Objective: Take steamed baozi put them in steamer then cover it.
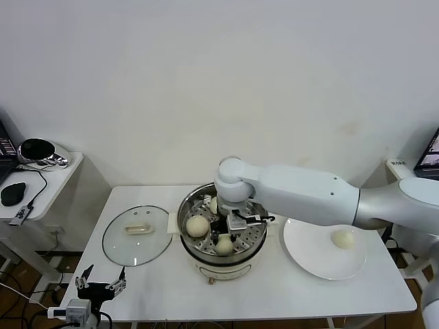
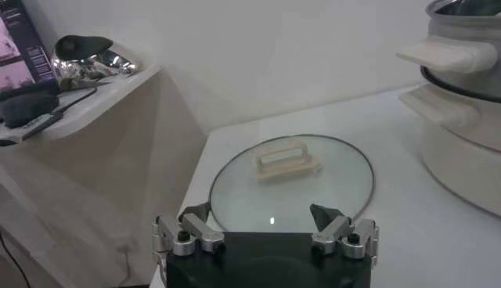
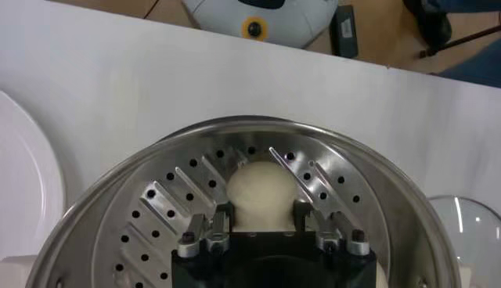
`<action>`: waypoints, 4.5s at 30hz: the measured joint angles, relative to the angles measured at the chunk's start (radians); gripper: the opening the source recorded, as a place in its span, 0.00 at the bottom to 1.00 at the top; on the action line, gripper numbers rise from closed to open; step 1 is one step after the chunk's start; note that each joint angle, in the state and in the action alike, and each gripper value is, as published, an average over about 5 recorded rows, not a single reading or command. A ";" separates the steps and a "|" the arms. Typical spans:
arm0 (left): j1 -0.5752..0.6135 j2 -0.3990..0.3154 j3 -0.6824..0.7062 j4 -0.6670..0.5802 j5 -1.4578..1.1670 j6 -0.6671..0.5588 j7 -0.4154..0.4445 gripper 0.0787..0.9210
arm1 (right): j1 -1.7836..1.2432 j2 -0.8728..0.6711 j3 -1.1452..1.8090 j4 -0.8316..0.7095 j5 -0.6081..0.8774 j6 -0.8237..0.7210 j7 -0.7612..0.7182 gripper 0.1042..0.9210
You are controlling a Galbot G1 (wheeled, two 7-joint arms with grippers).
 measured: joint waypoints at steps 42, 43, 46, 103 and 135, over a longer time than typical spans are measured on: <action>0.007 0.017 0.046 0.002 0.009 0.006 0.010 0.88 | 0.072 -0.643 0.159 0.100 0.363 -0.716 0.013 0.88; 0.007 0.016 0.046 0.002 0.009 0.006 0.010 0.88 | 0.060 -0.657 0.169 0.093 0.360 -0.730 0.010 0.88; 0.011 0.016 0.046 0.002 0.009 0.006 0.010 0.88 | 0.015 -0.693 0.206 0.071 0.346 -0.763 0.004 0.88; 0.006 0.011 0.044 0.047 0.029 0.016 0.017 0.88 | -0.601 -0.523 0.735 -0.450 -0.014 -0.651 0.139 0.88; 0.004 0.008 0.046 0.055 0.029 0.014 0.015 0.88 | -0.603 -0.488 0.734 -0.499 -0.032 -0.629 0.145 0.56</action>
